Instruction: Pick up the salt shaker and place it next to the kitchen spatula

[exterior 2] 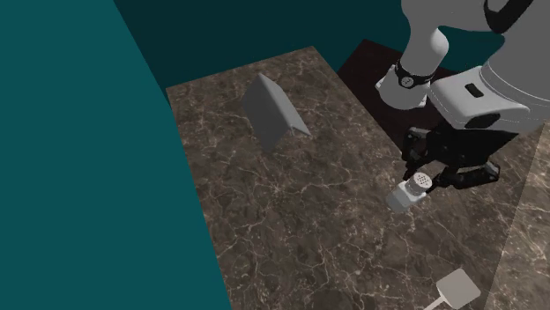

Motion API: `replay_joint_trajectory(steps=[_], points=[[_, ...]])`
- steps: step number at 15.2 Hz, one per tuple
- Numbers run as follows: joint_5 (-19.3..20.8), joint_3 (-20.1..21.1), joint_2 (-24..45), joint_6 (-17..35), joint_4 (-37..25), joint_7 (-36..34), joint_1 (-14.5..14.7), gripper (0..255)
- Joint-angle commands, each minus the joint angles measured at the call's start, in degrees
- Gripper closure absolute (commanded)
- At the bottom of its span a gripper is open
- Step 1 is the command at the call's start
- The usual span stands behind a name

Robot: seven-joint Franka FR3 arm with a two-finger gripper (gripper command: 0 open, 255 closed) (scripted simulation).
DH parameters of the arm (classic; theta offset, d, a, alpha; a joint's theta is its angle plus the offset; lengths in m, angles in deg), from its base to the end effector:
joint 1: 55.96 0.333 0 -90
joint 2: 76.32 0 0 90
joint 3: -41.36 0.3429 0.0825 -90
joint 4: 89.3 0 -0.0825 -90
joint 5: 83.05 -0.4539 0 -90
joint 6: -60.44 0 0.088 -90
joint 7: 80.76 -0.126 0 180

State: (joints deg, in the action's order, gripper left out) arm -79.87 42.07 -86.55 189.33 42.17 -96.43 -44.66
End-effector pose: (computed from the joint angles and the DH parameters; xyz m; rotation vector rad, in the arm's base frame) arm 0.5435 0.1133 0.4071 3.1191 -0.0499 0.2202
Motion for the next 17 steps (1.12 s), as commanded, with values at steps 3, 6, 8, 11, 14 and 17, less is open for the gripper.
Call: replay_joint_trajectory(steps=[3,6,8,11,14,17], points=[[0.2,3.6,-0.2,-0.5,0.0,-6.2,2.4,255],[0.4,6.3,0.8,-0.9,-1.2,-10.8,4.2,255],[0.6,8.1,1.8,-1.3,-2.4,-13.8,5.3,255],[1.2,10.6,3.6,-2.0,-4.5,-18.4,7.1,255],[2.1,13.1,5.9,-2.9,-7.3,-23.0,8.8,255],[2.7,13.8,7.4,-1.7,-7.4,-24.7,9.3,255]])
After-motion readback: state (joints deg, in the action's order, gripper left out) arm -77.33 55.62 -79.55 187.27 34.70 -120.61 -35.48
